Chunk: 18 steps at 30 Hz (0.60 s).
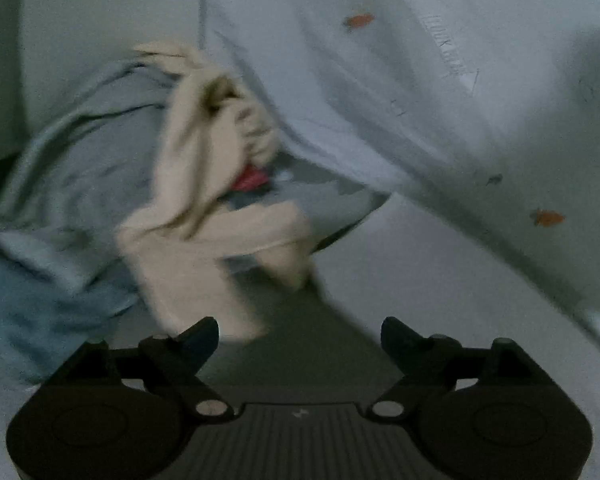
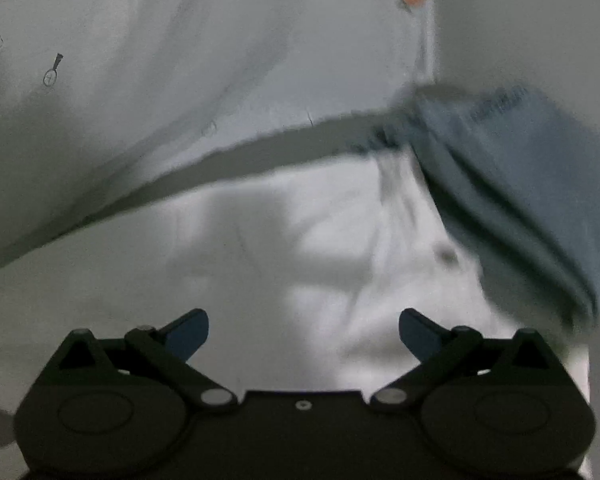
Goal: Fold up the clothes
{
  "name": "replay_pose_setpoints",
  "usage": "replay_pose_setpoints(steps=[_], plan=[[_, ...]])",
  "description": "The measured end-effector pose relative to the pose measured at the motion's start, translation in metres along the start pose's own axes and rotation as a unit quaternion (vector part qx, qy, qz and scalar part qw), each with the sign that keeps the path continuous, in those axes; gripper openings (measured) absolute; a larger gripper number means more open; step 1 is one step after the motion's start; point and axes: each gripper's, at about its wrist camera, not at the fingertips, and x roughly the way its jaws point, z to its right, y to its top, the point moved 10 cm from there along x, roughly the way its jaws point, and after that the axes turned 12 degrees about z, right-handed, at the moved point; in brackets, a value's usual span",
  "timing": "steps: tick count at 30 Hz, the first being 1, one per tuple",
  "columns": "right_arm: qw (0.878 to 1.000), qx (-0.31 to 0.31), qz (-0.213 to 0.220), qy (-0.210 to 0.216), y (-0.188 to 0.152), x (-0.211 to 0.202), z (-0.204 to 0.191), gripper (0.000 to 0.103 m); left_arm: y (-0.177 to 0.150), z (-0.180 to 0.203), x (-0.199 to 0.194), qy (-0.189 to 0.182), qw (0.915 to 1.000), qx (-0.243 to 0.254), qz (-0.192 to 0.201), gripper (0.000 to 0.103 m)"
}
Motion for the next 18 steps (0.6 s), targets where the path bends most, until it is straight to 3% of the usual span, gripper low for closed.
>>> replay_pose_setpoints(steps=[3, 8, 12, 16, 18], plan=[[0.999, 0.043, -0.019, 0.003, -0.029, -0.021, 0.015, 0.103, -0.026, -0.043, -0.013, 0.033, 0.9977, -0.053, -0.027, 0.089], [0.996, 0.082, -0.032, -0.01, -0.053, -0.05, 0.032, 0.103, -0.06, -0.097, -0.019, 0.063, 0.9855, -0.143, -0.066, 0.089], [0.994, 0.097, -0.026, -0.037, -0.064, -0.075, 0.038, 0.103, -0.081, -0.109, -0.008, 0.029, 0.9819, -0.163, -0.092, 0.089], [0.991, 0.118, -0.025, -0.059, -0.078, -0.096, 0.038, 0.103, -0.093, -0.103, 0.008, -0.041, 0.9795, -0.163, -0.11, 0.087], [0.988, 0.131, -0.032, -0.074, -0.088, -0.103, 0.036, 0.103, -0.094, -0.093, 0.014, -0.075, 0.9777, -0.158, -0.116, 0.075]])
